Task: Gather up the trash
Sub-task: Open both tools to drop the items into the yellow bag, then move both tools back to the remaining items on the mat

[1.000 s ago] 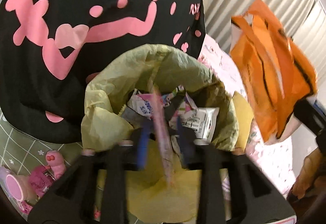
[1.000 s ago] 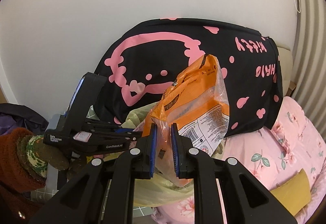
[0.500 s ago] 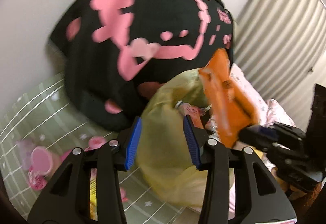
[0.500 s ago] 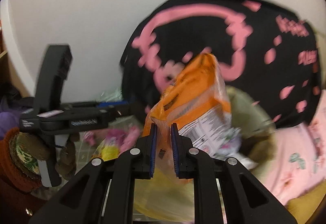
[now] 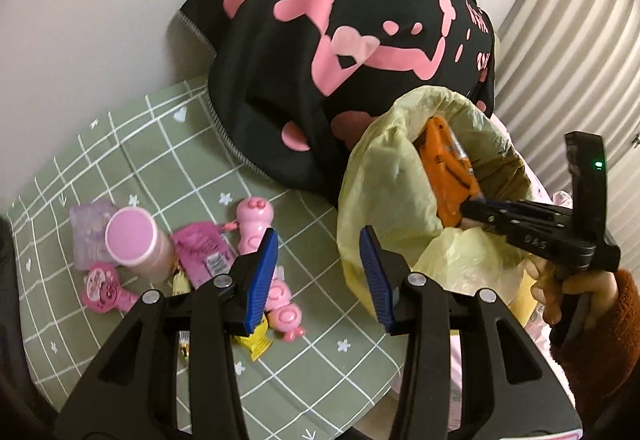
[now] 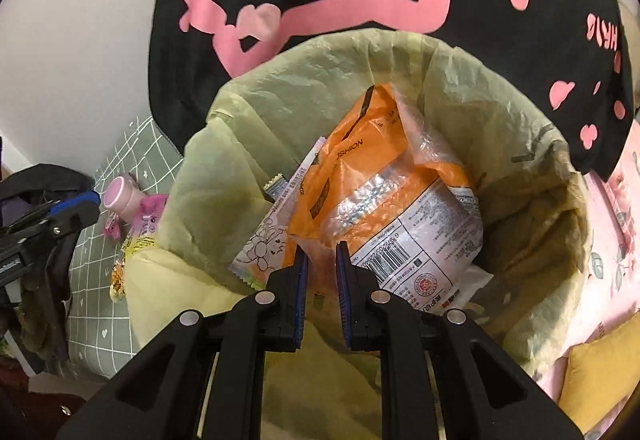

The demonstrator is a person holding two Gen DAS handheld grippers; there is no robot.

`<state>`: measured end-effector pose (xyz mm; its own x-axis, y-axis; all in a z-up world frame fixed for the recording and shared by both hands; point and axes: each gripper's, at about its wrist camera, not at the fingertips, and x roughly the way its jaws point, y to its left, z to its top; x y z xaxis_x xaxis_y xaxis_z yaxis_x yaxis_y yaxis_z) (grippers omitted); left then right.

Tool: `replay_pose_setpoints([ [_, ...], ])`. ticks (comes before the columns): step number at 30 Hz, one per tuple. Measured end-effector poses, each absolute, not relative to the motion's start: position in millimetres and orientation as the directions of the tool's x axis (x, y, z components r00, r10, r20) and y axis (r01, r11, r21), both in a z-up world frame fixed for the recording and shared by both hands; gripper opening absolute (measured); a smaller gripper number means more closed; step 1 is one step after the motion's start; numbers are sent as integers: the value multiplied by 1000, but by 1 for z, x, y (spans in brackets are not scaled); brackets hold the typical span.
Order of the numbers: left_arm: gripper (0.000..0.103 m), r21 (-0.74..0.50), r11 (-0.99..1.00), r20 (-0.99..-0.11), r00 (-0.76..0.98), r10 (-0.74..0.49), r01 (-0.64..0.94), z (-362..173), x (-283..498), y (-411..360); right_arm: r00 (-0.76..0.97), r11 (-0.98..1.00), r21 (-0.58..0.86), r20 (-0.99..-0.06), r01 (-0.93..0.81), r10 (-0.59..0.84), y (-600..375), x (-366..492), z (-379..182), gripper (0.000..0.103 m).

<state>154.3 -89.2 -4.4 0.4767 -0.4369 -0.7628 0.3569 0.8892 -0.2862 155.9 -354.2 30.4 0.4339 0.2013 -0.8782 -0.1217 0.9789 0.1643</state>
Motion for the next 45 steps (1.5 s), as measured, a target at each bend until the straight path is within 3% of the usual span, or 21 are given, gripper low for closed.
replay_pose_setpoints([
  [2,41,-288,889,-762,477,-438,355,-6,150,-88,462,984,136,-869,-119,176,-350,148,38,35],
  [4,41,-287,887,-760,478,-440,360,-6,146,-88,489,986,122,-857,-117,164,-348,140,44,38],
  [12,41,-249,897,-749,515,-418,365,-2,126,-77,612,993,85,-783,-79,116,-347,112,80,39],
  [22,41,-226,953,-749,589,-303,203,-19,108,2,658,974,125,-719,-191,222,-277,97,90,39],
  [33,41,-220,975,-790,587,-176,-3,-56,102,91,572,921,155,-743,-358,348,-176,87,49,39],
  [45,41,-265,964,-807,549,-218,-7,-79,108,113,498,915,121,-808,-384,316,-136,115,-15,39],
])
